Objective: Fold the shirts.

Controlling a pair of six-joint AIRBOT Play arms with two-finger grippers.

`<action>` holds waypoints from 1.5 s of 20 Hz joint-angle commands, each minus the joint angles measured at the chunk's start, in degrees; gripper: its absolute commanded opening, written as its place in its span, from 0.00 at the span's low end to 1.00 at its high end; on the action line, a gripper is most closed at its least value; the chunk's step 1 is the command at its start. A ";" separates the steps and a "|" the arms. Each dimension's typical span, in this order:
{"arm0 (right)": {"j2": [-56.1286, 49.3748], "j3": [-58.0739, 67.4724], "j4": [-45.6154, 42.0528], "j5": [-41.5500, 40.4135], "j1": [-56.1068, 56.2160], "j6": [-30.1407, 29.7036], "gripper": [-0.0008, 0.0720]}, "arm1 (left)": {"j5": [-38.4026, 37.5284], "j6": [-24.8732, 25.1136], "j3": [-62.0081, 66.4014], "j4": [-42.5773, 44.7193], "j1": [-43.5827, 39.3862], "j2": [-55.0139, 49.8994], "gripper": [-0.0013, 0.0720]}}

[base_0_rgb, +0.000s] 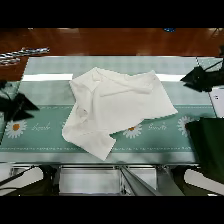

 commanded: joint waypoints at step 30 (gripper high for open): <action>19.21 -27.80 -7.69 -6.97 -17.64 3.37 0.57 | 30.38 -7.98 -27.47 -10.93 -29.90 5.18 0.04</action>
